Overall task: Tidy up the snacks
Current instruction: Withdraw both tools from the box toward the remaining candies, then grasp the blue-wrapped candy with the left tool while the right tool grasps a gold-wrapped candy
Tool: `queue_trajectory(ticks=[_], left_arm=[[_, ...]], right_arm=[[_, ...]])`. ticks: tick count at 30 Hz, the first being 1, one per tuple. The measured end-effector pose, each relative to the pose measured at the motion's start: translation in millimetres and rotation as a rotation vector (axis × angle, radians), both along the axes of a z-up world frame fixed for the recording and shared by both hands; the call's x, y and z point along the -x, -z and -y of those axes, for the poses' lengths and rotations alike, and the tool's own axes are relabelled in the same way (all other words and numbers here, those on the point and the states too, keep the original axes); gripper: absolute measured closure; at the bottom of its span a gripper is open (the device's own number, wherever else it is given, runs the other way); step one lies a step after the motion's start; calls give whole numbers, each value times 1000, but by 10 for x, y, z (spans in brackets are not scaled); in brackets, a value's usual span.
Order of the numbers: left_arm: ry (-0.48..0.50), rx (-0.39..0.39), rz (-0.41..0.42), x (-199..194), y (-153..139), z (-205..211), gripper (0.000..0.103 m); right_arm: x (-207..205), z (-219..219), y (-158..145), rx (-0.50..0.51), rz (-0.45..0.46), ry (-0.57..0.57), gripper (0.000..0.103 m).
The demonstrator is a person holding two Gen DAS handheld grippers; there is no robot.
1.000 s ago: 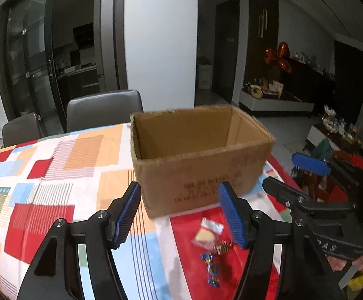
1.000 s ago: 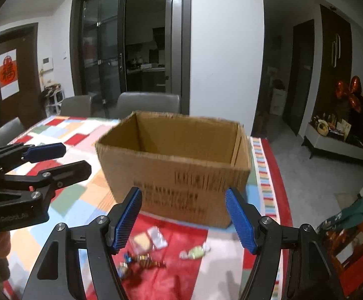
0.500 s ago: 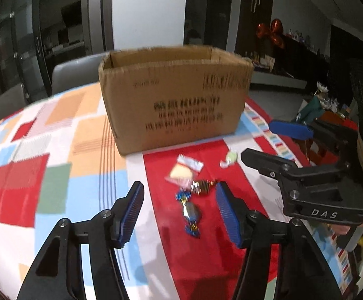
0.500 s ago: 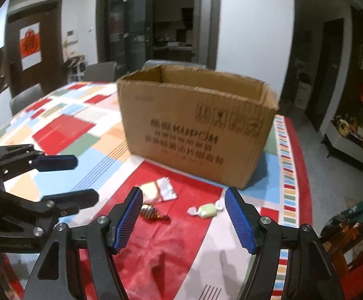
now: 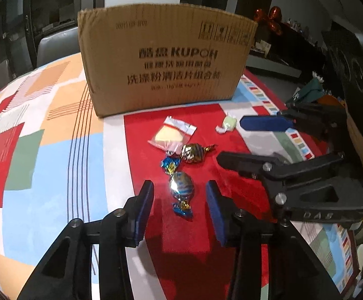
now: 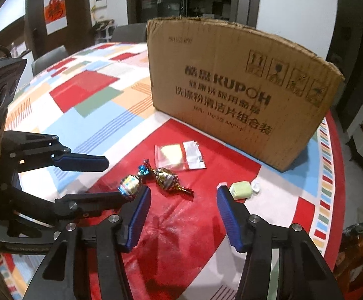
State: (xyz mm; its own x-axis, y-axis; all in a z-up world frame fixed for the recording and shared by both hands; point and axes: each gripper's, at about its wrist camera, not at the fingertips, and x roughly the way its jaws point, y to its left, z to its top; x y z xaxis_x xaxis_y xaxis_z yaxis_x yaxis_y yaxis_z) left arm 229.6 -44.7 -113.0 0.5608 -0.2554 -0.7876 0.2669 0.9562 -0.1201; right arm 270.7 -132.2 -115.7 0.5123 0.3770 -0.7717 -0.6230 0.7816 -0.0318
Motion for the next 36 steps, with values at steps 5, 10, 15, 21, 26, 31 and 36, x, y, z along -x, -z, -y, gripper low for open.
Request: queue_trajectory(ticks=[5, 10, 15, 21, 26, 31, 36], left_arm=[[15, -10, -11, -32, 83, 44, 61], [17, -34, -16, -126, 142, 86, 61], [6, -39, -17, -179, 197, 57, 65], [-19, -21, -12, -183, 188, -30, 78], [-68, 6, 6, -143, 96, -216, 78], [-91, 22, 23, -135, 13, -301, 78], [-98, 29, 26, -123, 3, -338, 78]], right_arm=[[-68, -67, 63, 25, -12, -48, 51], [-160, -136, 130, 30, -44, -68, 54], [-219, -175, 187, 23, -72, -75, 55], [-275, -219, 203, 6, -85, -71, 57], [-277, -257, 226, 12, -91, -72, 57], [-278, -320, 271, 23, -109, -73, 62], [-276, -310, 290, 10, -118, -47, 76]])
